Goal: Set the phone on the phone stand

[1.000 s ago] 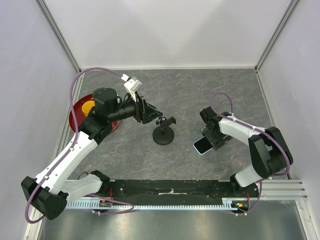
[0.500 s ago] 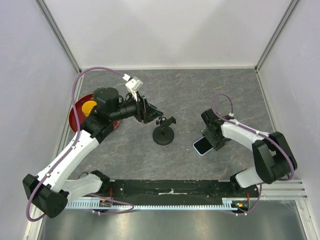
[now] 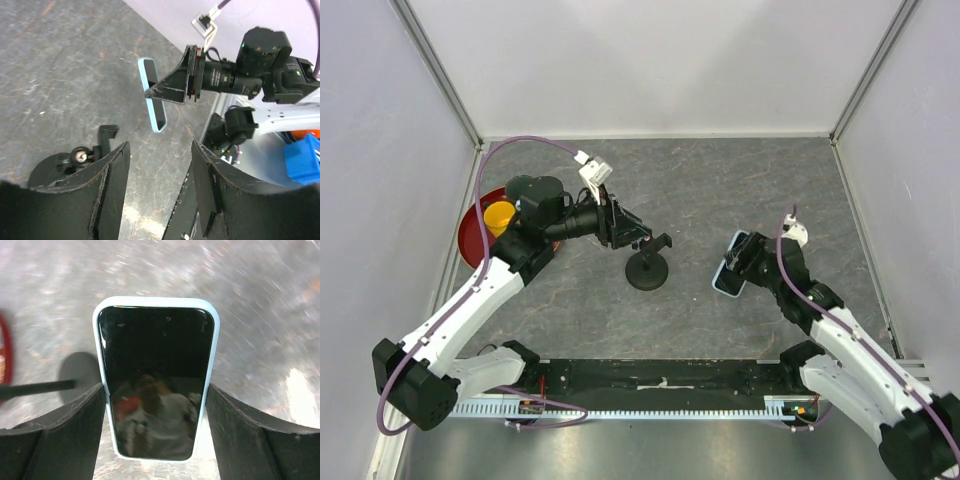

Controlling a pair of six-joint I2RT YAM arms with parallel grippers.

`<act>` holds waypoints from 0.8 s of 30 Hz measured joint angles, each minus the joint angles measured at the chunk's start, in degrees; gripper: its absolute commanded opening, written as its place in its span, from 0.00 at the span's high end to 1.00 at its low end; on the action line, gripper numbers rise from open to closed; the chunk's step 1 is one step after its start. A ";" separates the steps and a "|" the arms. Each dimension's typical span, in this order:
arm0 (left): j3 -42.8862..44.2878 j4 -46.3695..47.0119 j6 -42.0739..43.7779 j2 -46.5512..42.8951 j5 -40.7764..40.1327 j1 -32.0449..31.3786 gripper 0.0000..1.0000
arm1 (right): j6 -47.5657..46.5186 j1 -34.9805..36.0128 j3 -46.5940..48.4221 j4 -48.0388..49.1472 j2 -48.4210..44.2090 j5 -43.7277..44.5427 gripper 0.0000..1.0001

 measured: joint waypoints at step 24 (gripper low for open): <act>-5.77 9.77 -2.03 1.14 -3.54 -11.61 0.33 | 3.87 21.70 11.82 16.20 -2.40 -0.50 1.00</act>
